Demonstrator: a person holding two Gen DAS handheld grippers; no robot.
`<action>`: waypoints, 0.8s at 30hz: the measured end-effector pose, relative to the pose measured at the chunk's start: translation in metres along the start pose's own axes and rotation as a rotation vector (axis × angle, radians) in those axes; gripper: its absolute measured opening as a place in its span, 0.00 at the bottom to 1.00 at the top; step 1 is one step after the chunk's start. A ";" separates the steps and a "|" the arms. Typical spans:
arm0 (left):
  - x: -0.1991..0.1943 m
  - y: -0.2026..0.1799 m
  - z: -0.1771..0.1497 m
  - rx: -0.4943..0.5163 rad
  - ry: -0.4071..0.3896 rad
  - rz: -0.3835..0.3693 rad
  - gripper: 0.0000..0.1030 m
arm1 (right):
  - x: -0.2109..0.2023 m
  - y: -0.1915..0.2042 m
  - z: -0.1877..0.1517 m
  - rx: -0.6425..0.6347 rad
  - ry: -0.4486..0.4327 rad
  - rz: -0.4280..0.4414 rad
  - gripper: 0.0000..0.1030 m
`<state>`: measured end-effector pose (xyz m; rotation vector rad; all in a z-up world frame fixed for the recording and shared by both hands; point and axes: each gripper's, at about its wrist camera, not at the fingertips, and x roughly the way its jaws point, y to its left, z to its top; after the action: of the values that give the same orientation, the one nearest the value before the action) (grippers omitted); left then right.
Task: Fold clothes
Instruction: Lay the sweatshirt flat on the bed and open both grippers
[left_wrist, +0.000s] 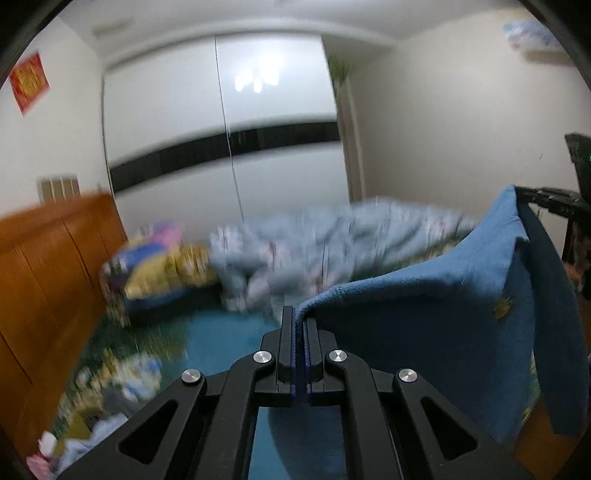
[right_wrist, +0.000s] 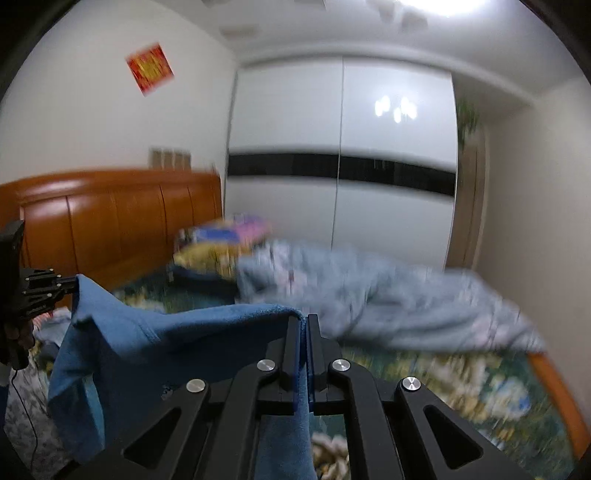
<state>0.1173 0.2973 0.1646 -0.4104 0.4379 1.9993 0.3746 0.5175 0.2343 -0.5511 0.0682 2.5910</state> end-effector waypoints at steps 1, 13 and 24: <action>0.028 0.000 -0.012 -0.009 0.050 -0.001 0.03 | 0.024 -0.005 -0.012 0.012 0.045 -0.005 0.03; 0.220 0.010 -0.068 -0.095 0.326 0.008 0.03 | 0.240 -0.074 -0.118 0.204 0.337 -0.036 0.03; 0.349 0.027 -0.089 -0.149 0.481 0.007 0.03 | 0.361 -0.102 -0.165 0.234 0.513 -0.077 0.03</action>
<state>-0.0500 0.5131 -0.0717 -0.9941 0.5860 1.9380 0.1953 0.7458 -0.0545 -1.0864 0.5012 2.2633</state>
